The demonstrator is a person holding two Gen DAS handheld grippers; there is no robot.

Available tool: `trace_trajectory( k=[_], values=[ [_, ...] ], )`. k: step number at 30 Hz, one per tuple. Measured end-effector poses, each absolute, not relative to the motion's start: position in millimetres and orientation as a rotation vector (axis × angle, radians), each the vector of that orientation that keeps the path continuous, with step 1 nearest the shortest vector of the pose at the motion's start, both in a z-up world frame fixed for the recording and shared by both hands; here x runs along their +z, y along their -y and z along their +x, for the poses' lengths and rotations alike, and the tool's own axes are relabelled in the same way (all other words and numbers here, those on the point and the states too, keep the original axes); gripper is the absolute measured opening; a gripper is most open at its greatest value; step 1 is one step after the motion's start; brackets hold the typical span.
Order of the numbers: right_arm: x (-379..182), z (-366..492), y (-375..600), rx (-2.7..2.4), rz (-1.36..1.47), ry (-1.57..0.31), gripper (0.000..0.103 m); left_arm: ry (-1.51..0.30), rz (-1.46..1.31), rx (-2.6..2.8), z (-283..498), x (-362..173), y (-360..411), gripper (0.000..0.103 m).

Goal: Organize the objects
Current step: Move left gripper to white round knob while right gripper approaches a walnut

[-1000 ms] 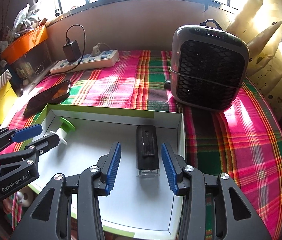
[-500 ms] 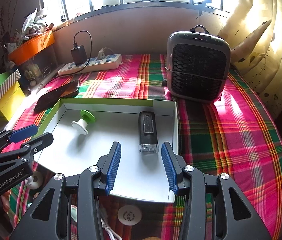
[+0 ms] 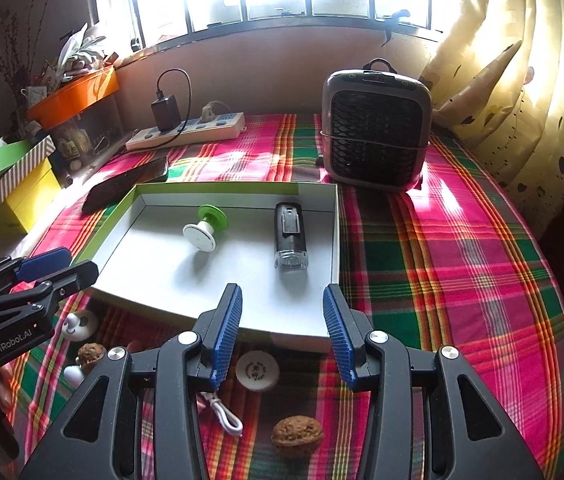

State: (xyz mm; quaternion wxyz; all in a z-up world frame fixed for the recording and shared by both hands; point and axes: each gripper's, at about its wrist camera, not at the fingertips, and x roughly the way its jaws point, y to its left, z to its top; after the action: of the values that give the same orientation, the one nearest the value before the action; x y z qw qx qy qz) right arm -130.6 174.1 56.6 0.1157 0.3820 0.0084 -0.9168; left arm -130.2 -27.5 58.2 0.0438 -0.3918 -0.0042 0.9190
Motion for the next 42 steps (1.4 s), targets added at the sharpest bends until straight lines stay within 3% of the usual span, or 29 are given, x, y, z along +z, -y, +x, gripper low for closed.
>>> trace_trajectory(
  k=[24, 42],
  values=[
    [38.4, -79.2, -200.5, -2.695, 1.131, -0.033, 0.044, 0.194, -1.219, 2.767, -76.6, 36.3, 65.8, 0.047],
    [19.0, -72.1, -204.4, -2.643, 1.207, -0.027, 0.049, 0.145, -1.281, 2.643, -67.5, 14.2, 43.7, 0.047]
  ],
)
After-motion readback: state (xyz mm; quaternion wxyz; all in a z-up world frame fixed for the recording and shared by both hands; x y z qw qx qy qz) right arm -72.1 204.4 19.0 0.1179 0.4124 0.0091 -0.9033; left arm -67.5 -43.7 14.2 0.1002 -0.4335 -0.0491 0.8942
